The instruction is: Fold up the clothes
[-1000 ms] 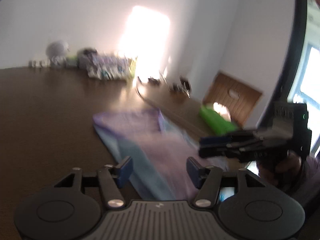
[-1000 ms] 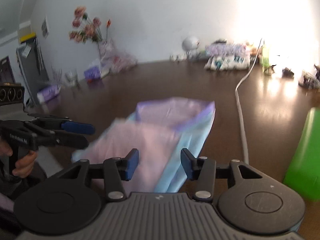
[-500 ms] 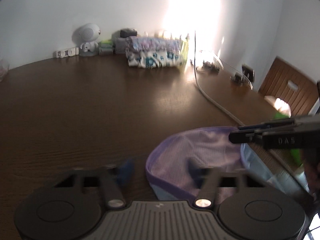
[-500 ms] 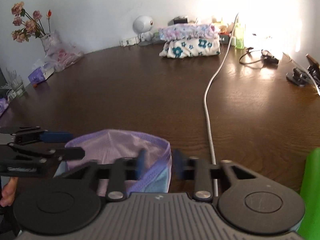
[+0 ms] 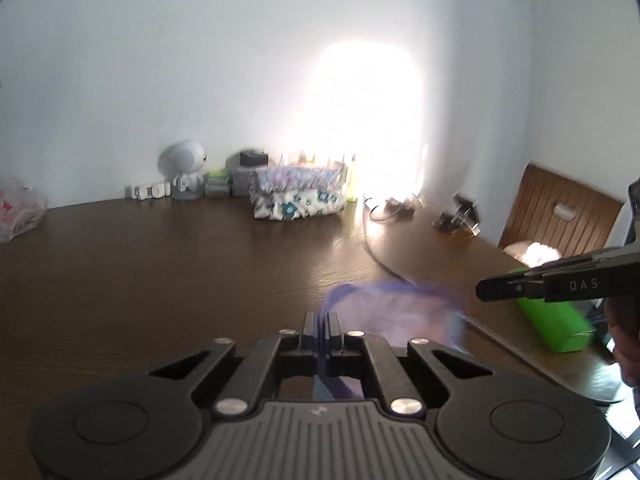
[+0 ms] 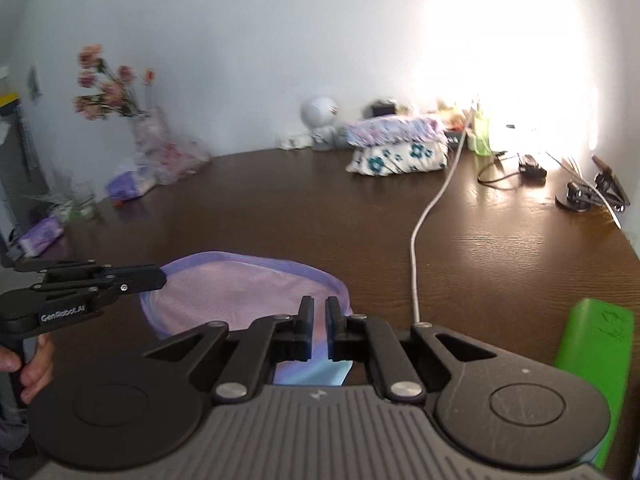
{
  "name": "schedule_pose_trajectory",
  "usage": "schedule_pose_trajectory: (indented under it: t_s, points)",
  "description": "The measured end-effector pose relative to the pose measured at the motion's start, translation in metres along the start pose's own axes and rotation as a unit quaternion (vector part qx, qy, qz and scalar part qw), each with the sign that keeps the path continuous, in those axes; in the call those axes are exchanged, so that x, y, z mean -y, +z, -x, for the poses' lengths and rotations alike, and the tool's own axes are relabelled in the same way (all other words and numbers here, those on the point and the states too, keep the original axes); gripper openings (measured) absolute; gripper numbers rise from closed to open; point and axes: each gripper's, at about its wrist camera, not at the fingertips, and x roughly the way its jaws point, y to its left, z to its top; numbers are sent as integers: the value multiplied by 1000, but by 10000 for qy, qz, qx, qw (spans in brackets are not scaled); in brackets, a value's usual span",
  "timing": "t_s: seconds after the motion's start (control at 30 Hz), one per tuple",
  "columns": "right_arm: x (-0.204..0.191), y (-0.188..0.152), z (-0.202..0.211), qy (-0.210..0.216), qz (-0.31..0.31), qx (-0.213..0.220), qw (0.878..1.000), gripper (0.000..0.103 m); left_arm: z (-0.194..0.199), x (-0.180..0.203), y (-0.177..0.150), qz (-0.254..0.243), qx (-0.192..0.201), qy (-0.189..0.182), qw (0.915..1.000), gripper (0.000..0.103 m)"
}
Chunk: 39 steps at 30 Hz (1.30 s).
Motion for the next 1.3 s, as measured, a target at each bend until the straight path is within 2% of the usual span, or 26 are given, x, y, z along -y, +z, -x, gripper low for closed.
schedule_pose_trajectory:
  t_s: [0.07,0.17,0.23,0.27,0.3,0.37,0.4,0.47,0.63,0.73,0.77,0.8,0.93,1.0,1.1,1.17,1.23,1.3]
  points:
    - [-7,-11,16,94,197,-16,9998,5,21,6,-18,-94,295,-58,9995,2]
    - [-7,-28,25,105,303,-336,9989,5,40,19,-45,-471,422,128,9979,2]
    - [-4,-31,19,18,178,-519,9985,8,40,21,-57,-461,189,46,9987,3]
    - [-4,-28,15,37,129,-515,9986,12,39,21,-60,-391,113,10,9992,3]
    - [-4,-23,10,82,88,-479,9988,22,36,19,-62,-332,87,10,9994,3]
    - [-8,-12,-6,149,88,-357,9992,34,32,18,-61,-245,71,-21,9997,3]
    - [-11,-5,-17,153,136,-330,9992,34,30,18,-60,-240,60,-17,9997,3]
    - [-19,7,-44,40,390,-407,9984,34,28,17,-58,-256,43,3,9997,3]
    - [-22,18,-99,-114,503,-995,9937,33,27,16,-55,-276,53,48,9996,3]
    - [-19,11,-104,-285,492,-1102,9923,16,23,18,-53,-315,34,20,9995,3]
    - [-18,9,-102,-280,449,-1099,9925,5,21,19,-52,-339,30,10,9994,3]
    - [-15,8,-95,-279,375,-1010,9938,4,21,20,-49,-378,83,13,9993,3]
    - [-8,4,-48,-244,125,-226,9994,4,21,22,-39,-540,326,30,9980,2]
    - [-4,-3,-16,-201,82,143,9997,4,29,25,-32,-601,579,93,9965,2]
    - [6,-26,26,-166,69,463,9988,4,42,31,-28,-808,910,139,9925,2]
    - [8,-49,52,94,320,743,9967,4,45,30,-32,-784,842,124,9933,2]
    - [7,-72,67,361,640,752,9945,4,48,29,-36,-743,758,106,9943,2]
    - [6,-85,63,436,794,285,9955,5,50,27,-40,-702,674,89,9952,5]
